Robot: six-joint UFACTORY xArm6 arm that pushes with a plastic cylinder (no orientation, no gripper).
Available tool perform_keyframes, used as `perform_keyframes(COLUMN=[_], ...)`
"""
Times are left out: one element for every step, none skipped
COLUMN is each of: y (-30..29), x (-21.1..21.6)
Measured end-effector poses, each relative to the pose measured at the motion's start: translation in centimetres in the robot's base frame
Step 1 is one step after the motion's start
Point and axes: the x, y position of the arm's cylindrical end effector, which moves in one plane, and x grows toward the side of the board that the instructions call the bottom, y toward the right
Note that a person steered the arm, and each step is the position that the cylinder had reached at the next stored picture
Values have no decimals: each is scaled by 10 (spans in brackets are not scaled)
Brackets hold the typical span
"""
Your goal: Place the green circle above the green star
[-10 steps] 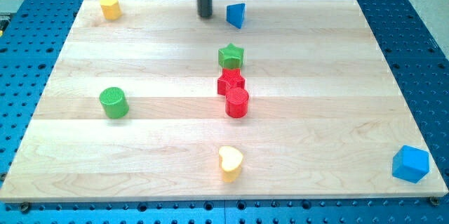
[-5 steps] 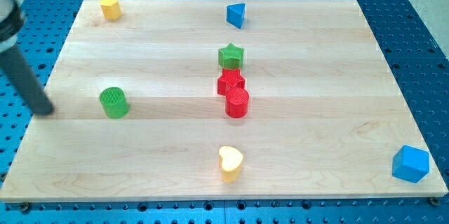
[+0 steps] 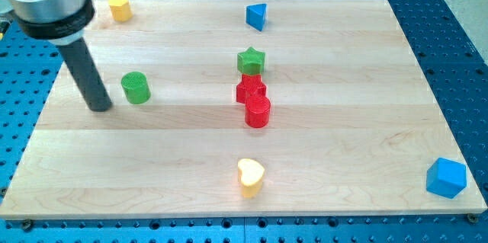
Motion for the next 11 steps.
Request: perform_keyframes(y=[15, 69, 125, 121, 81, 57, 76, 123, 143, 154, 148], x=[-33, -38, -38, -38, -29, -9, 33, 13, 7, 1, -37])
